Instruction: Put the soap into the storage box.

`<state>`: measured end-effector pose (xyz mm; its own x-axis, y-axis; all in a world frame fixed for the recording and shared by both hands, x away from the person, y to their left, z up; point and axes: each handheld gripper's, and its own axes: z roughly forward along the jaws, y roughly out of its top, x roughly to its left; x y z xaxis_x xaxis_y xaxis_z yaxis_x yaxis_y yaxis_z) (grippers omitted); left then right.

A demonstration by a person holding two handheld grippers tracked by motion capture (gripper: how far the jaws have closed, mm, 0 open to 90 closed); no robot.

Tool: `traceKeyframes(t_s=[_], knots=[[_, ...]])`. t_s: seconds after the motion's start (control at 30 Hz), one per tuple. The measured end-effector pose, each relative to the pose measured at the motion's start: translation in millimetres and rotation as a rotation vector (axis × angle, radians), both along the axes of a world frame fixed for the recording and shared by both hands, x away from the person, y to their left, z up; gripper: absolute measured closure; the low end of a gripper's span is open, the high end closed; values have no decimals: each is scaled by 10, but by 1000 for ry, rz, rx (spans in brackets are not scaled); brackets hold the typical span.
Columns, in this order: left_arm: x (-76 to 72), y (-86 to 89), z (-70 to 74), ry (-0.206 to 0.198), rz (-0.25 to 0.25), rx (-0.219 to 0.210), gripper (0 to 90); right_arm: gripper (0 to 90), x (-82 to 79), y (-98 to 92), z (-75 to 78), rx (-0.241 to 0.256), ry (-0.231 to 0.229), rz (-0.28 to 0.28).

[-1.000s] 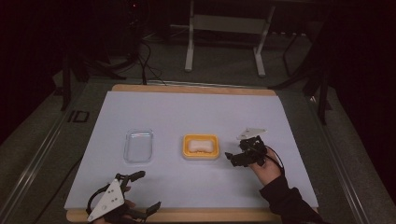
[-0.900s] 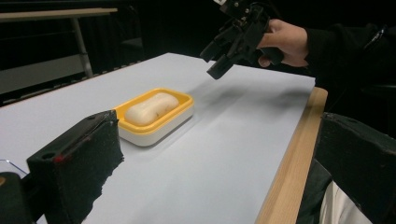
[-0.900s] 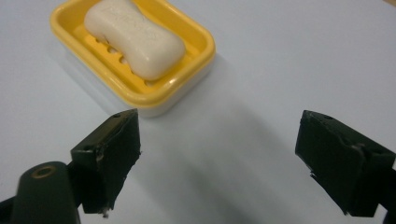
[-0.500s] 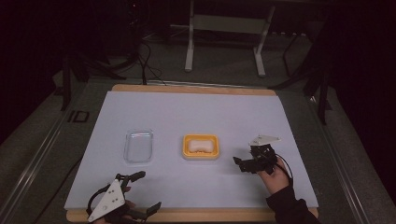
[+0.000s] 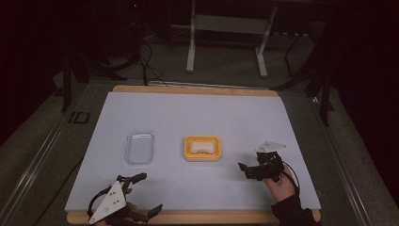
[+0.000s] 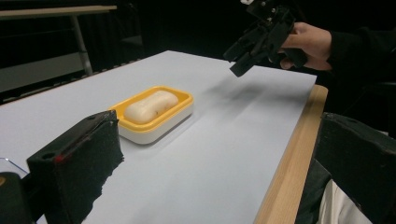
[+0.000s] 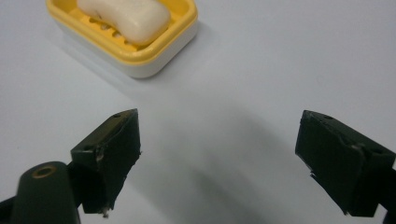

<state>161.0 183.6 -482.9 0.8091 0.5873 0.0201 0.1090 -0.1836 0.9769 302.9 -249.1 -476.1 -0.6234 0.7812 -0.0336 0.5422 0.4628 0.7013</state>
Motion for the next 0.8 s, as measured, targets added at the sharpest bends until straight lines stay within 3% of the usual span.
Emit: traceKeyframes(t_s=[0.23, 0.8], knots=[[0, 4, 3, 1, -1, -3, 12, 138, -131, -33, 45, 42, -27, -10], [-2, -10, 0, 9, -5, 4, 12, 138, -90, -40, 12, 64, -31, -1]])
